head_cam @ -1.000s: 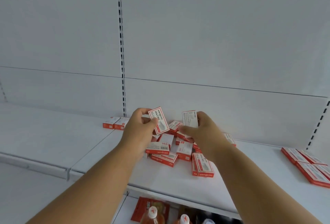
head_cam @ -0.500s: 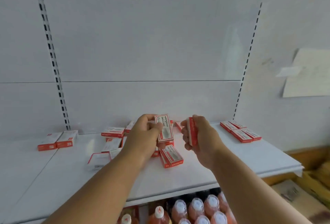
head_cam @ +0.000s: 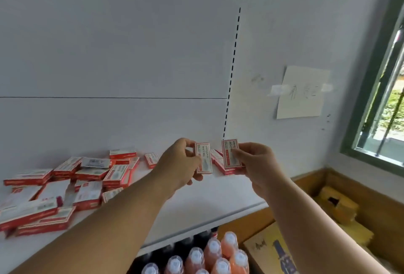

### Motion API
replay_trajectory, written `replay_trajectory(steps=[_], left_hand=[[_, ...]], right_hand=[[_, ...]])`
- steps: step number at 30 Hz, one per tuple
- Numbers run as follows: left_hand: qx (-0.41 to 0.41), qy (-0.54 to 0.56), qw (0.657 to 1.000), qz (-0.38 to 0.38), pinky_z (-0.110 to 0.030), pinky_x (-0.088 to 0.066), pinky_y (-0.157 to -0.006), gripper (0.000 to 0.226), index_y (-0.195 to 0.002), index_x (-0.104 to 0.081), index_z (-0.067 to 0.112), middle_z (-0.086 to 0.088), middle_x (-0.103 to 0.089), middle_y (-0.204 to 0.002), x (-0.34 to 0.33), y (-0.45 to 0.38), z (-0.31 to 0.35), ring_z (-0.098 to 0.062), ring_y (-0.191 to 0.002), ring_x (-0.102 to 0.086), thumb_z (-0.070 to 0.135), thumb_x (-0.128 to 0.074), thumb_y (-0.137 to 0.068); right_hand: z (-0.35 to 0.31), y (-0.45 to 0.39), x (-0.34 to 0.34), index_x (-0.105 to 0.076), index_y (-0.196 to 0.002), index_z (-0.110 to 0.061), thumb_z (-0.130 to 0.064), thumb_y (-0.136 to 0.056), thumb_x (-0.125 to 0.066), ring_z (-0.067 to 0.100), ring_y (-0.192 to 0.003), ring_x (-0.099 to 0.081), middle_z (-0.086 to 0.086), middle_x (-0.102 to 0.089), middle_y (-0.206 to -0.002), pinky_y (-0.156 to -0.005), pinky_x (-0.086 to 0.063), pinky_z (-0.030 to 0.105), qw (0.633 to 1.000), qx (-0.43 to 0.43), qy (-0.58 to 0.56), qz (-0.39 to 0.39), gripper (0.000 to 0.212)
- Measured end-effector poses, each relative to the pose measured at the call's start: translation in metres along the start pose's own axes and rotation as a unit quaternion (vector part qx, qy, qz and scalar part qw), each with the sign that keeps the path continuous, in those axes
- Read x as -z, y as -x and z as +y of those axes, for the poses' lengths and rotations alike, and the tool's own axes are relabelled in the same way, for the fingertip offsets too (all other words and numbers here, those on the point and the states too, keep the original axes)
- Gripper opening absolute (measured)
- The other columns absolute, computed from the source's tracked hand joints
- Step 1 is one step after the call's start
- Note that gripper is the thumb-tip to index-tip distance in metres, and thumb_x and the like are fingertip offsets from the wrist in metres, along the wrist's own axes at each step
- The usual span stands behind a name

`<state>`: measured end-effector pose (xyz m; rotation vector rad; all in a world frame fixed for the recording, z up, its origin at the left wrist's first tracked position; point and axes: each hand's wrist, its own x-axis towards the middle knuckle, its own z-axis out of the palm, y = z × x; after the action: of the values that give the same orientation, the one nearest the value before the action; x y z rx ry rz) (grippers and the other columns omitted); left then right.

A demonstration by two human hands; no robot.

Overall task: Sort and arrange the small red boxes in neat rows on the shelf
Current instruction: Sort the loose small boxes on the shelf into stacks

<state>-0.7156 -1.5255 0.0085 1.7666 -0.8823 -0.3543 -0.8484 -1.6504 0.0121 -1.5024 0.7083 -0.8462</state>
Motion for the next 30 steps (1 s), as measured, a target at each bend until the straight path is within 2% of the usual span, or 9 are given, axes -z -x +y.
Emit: replay_trajectory(steps=[2,6,11,14,16,18,22,26,30], left_hand=[[0.024,-0.003,1.0,0.01,-0.028,-0.049,-0.051,0.028,-0.118,-0.05,0.022,-0.002,-0.069,-0.101,-0.019,-0.026,0.006,-0.019,-0.065,-0.074,0.009,-0.053,-0.094],[0.098,-0.006,0.993,0.061,-0.028,-0.05,-0.055,0.024,-0.111,-0.059,0.016,-0.004,-0.072,-0.092,-0.055,-0.082,0.01,-0.02,-0.07,-0.072,0.011,-0.058,-0.088],[0.126,-0.085,0.98,0.131,-0.034,-0.057,-0.068,0.012,-0.077,-0.06,0.021,-0.004,-0.073,-0.083,-0.08,-0.129,0.004,-0.024,-0.08,-0.072,0.01,-0.063,-0.081],[0.154,-0.108,0.971,0.149,-0.038,-0.06,-0.072,0.01,-0.073,-0.062,0.019,-0.004,-0.073,-0.079,-0.093,-0.142,-0.003,-0.024,-0.079,-0.072,0.012,-0.066,-0.079],[0.164,-0.132,0.964,0.161,-0.041,-0.06,-0.075,0.007,-0.071,-0.066,0.015,-0.005,-0.074,-0.076,-0.098,-0.149,-0.01,-0.025,-0.078,-0.072,0.012,-0.065,-0.077],[0.167,-0.196,0.953,0.159,-0.035,-0.057,-0.074,0.007,-0.073,-0.07,0.013,-0.005,-0.073,-0.078,-0.099,-0.152,-0.014,-0.023,-0.08,-0.07,0.015,-0.067,-0.079],[0.164,-0.258,0.941,0.147,-0.033,-0.055,-0.073,0.017,-0.082,-0.076,0.008,-0.01,-0.075,-0.086,-0.1,-0.152,-0.013,-0.024,-0.083,-0.07,0.025,-0.072,-0.08],[0.155,-0.271,0.934,0.176,-0.034,-0.052,-0.075,0.014,-0.088,-0.069,0.013,-0.006,-0.07,-0.091,-0.095,-0.145,-0.011,-0.024,-0.086,-0.065,0.025,-0.067,-0.083],[0.137,-0.317,0.918,0.194,-0.028,-0.046,-0.072,0.013,-0.094,-0.062,0.023,0.006,-0.062,-0.093,-0.074,-0.123,-0.004,-0.017,-0.087,-0.059,0.028,-0.063,-0.083]], right_hand=[[0.004,-0.038,0.014,-0.068,-0.094,0.002,-0.004,-0.092,-0.062,0.029,-0.067,-0.071,0.02,-0.073,-0.083,-0.068,-0.061,0.043,1.0,-0.004,0.011,-0.001,0.008],[0.009,-0.115,0.029,-0.069,-0.089,-0.003,-0.01,-0.09,-0.067,0.014,-0.051,-0.063,0.013,-0.073,-0.076,-0.049,-0.049,0.024,0.993,-0.017,0.112,-0.029,0.007],[0.024,-0.184,0.023,-0.067,-0.081,-0.01,-0.014,-0.084,-0.071,0.016,-0.052,-0.06,0.009,-0.073,-0.075,-0.049,-0.05,0.026,0.977,-0.026,0.198,-0.075,0.007],[0.037,-0.207,0.016,-0.07,-0.081,-0.007,-0.019,-0.084,-0.07,0.019,-0.054,-0.061,0.01,-0.073,-0.077,-0.053,-0.049,0.03,0.954,-0.012,0.279,-0.111,0.013],[0.045,-0.215,0.013,-0.07,-0.084,-0.004,-0.025,-0.086,-0.067,0.026,-0.069,-0.068,0.011,-0.074,-0.081,-0.061,-0.054,0.034,0.926,0.02,0.354,-0.131,0.022],[0.049,-0.217,0.012,-0.068,-0.086,-0.007,-0.028,-0.087,-0.064,0.024,-0.077,-0.069,0.008,-0.072,-0.082,-0.061,-0.053,0.031,0.895,0.053,0.418,-0.145,0.021],[0.046,-0.219,0.012,-0.06,-0.082,-0.013,-0.022,-0.084,-0.062,0.019,-0.07,-0.062,0.002,-0.065,-0.077,-0.052,-0.046,0.025,0.861,0.106,0.474,-0.153,0.009],[0.035,-0.209,0.009,-0.059,-0.095,-0.013,-0.024,-0.089,-0.056,0.021,-0.081,-0.061,0.002,-0.064,-0.09,-0.069,-0.053,0.032,0.857,0.178,0.458,-0.153,0.012],[0.015,-0.186,-0.01,-0.06,-0.096,-0.016,-0.026,-0.089,-0.056,0.021,-0.084,-0.059,0.001,-0.064,-0.094,-0.068,-0.044,0.027,0.862,0.247,0.412,-0.162,0.014]])
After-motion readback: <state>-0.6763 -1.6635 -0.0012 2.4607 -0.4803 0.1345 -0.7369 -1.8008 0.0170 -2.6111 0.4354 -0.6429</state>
